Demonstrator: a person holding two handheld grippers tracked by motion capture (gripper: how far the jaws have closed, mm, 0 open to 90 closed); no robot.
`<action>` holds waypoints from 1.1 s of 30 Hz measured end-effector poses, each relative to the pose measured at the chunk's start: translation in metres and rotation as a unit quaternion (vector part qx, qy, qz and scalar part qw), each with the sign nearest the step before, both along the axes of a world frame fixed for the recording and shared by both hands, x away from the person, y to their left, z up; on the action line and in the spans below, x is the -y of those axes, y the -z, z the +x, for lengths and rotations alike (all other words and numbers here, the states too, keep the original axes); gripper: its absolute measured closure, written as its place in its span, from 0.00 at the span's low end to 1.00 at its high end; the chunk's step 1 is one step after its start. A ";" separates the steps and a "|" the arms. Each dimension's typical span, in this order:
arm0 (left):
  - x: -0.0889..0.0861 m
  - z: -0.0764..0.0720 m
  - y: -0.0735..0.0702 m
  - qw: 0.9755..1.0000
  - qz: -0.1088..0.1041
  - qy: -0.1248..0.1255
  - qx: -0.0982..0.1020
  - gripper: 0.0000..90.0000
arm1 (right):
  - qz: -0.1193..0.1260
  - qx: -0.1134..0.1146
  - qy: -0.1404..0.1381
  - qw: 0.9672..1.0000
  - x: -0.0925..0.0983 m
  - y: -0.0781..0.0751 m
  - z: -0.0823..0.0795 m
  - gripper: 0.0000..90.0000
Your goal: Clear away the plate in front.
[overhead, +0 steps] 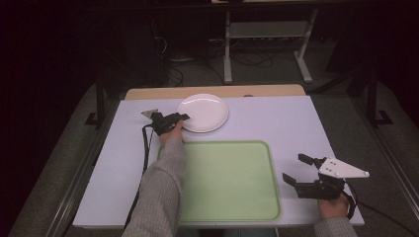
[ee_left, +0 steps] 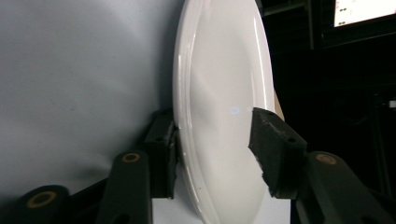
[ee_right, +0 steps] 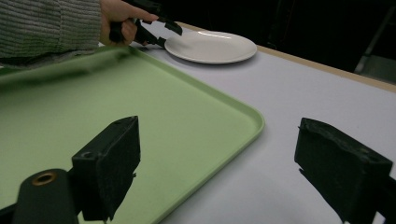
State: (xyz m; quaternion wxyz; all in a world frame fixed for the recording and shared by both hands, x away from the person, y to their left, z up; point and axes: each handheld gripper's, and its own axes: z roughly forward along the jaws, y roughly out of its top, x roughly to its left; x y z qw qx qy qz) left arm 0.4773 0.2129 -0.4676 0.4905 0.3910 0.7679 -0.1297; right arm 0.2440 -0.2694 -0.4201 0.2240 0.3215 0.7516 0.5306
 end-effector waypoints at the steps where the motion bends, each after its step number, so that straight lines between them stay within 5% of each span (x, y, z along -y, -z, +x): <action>1: 0.000 0.000 0.000 1.000 0.000 0.000 0.000 0.60 | 0.000 0.000 0.000 1.000 0.000 0.000 0.000 0.15; 18: -0.004 -0.004 0.011 1.000 0.001 -0.018 -0.009 0.92 | 0.003 0.005 0.000 1.000 0.000 -0.001 -0.001 0.15; 28: -0.004 -0.005 0.012 1.000 -0.002 -0.017 -0.006 0.93 | 0.004 0.003 0.002 1.000 0.001 -0.001 -0.002 0.15; 33: -0.008 -0.005 0.015 0.999 -0.032 -0.020 -0.008 0.96 | 0.003 0.000 0.005 1.000 0.000 0.000 -0.002 0.15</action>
